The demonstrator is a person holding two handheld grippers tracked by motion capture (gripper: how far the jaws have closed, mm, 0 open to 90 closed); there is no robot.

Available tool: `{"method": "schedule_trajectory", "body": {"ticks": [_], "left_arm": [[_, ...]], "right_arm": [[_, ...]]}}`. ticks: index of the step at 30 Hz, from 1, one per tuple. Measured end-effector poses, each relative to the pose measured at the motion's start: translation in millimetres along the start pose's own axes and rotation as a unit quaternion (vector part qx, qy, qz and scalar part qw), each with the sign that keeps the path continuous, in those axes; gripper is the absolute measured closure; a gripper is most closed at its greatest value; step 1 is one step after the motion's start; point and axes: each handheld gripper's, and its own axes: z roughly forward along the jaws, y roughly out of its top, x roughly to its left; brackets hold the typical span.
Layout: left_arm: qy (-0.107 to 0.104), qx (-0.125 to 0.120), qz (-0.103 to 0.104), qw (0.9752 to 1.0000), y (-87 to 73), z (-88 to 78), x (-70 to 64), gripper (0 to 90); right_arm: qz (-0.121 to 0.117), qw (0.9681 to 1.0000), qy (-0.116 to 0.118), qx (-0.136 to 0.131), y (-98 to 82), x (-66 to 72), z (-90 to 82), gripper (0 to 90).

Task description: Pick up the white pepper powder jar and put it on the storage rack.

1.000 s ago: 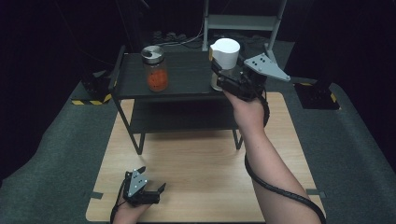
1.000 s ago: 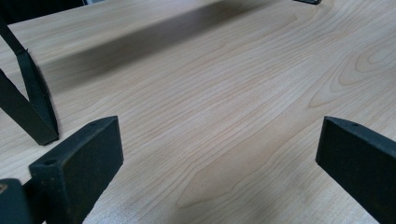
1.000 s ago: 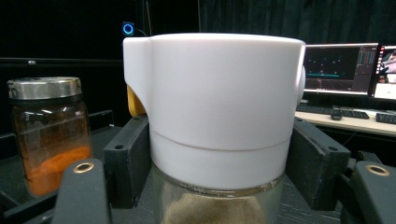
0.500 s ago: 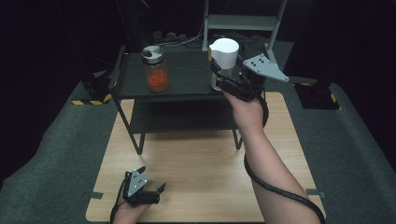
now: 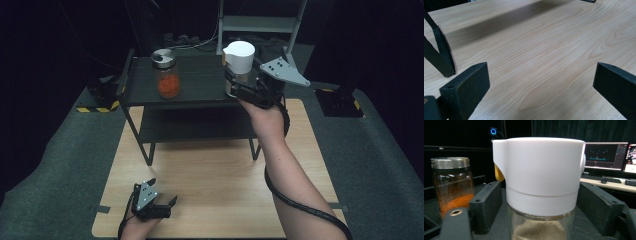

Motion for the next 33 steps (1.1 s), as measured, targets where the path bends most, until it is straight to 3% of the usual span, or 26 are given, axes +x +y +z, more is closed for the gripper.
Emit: {"method": "schedule_trajectory", "body": {"ticks": [10,33], "left_arm": [[0.001,0.0,0.004,1.0,0.1,-0.1,-1.1,1.1],[0.01,-0.003,0.003,0.9999,-1.3,-1.1,-3.8,1.1]], "right_arm": [[0.002,1.0,0.004,0.008,-0.4,1.6,-11.8,0.5],[-0.008,0.9995,0.028,-0.008,-17.4,1.1,-55.2,0.0]]}}
